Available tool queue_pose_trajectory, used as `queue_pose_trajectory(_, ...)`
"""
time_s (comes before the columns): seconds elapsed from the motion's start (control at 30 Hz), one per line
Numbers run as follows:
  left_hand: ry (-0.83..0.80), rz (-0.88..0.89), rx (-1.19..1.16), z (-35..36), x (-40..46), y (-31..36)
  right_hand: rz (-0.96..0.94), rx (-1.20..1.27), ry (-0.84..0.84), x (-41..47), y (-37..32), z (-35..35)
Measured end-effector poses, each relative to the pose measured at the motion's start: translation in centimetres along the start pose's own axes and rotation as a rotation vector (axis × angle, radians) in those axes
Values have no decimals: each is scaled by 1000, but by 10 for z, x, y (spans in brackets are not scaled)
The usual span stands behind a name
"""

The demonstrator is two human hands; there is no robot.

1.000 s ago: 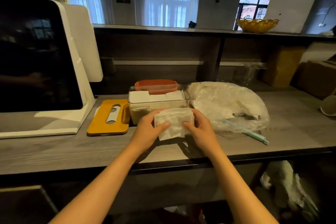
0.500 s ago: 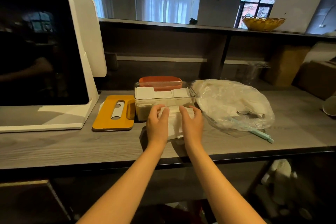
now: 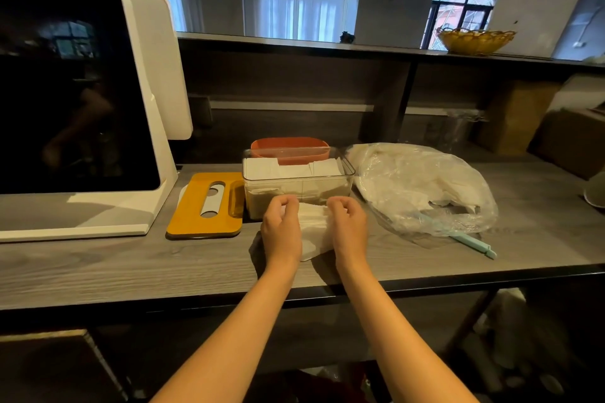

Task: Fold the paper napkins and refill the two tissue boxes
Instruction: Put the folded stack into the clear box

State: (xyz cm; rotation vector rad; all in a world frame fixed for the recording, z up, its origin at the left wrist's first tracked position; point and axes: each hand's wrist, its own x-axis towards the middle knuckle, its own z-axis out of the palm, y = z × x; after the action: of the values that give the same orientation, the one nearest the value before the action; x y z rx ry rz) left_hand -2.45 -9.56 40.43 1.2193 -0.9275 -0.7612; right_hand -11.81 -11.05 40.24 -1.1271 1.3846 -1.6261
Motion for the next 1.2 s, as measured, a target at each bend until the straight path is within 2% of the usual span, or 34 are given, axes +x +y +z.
queue_pose_trajectory(0.13,58,-16,21,-1,1,1,38,80,68,1,-1,-3)
queue_pose_trajectory(0.27,-36,-5,-8,0,-3,3,-2,12,-42,0,0,1)
queue_pose_trajectory(0.4,69,4,65,-1,-1,2,34,48,113,1,-1,-2)
queue_pose_trajectory(0.53,-41,8,20,-1,-4,4,-31,-37,-16,-3,-1,2)
queue_pose_trajectory(0.67,51,0,35,-2,-2,1,22,35,61,-1,2,-3)
queue_pose_trajectory(0.83,-65,26,45,0,-6,4,-63,-72,-38,-5,1,-1)
queue_pose_trajectory(0.97,66,11,63,-2,-2,2,-16,2,69,-2,4,-5)
queue_pose_trajectory(1.1,-20,7,86,0,-4,5,-52,-47,-66,-5,2,1)
queue_pose_trajectory(1.2,-9,23,110,0,-4,3,-12,-19,46,-5,1,0)
